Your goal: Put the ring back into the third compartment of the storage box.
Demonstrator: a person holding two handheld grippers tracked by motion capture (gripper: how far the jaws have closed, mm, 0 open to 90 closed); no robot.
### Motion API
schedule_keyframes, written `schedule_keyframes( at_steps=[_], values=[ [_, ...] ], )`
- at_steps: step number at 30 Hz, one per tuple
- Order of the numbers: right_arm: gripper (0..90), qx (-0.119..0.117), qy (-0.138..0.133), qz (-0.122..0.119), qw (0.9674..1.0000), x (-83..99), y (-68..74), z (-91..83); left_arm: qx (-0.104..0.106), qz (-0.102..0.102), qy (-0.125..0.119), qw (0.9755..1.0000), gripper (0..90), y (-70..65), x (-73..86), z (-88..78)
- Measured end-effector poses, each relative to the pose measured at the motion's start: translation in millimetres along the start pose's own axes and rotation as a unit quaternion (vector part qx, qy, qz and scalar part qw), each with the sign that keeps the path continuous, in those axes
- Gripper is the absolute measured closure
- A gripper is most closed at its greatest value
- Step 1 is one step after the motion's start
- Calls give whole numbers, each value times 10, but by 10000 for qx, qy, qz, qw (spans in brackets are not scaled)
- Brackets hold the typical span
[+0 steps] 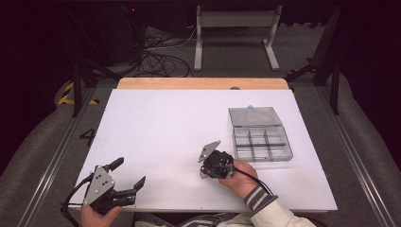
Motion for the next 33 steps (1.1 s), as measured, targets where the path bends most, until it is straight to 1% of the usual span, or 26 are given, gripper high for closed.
schedule_keyframes(
  at_steps=[5, 6, 8, 15, 18, 20, 22, 25, 26, 33],
  values=[
    [867, 119, -130, -45, 9998, -28, -1, -77, 1, -11, -7, 10000, 116, -2, 0, 0],
    [867, 97, -199, -39, 9997, -38, 6, -89, -5, 0, -3, 10000, 116, 0, 0, 1],
    [867, 165, -243, -17, 9996, -48, -1, -127, 1, 3, -2, 10000, 116, -3, 0, 0],
    [867, 256, -425, 41, 9988, -79, -9, -253, -5, -1, -4, 10000, 116, -2, 0, -2],
    [867, 262, -465, 45, 9986, -86, -11, -296, -5, 2, -4, 10000, 116, -1, 0, -3],
    [866, 262, -492, 34, 9984, -90, -9, -324, 7, -44, -18, 10000, 116, -7, 0, -3],
    [867, 306, -526, 52, 9981, -96, -16, -359, 7, -46, -19, 10000, 116, -8, 0, -3],
    [866, 330, -609, 60, 9976, -106, -25, -414, 1, -3, -10, 10000, 116, -3, -1, -4],
    [867, 345, -620, 68, 9975, -107, -29, -430, 11, -43, -19, 10000, 116, -9, 0, -2],
    [867, 392, -697, 97, 9968, -109, -43, -471, 11, -40, -19, 10000, 116, -9, 0, -4]
  ],
)
Point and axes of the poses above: each handheld gripper's, and its own axes: z roughly forward along the jaws, x roughly out of its underside, y roughly to its left, the point moved 7 cm from there along z, roughly forward along the jaws, and after that the axes turned 5 degrees about -z, right-handed, at the moved point
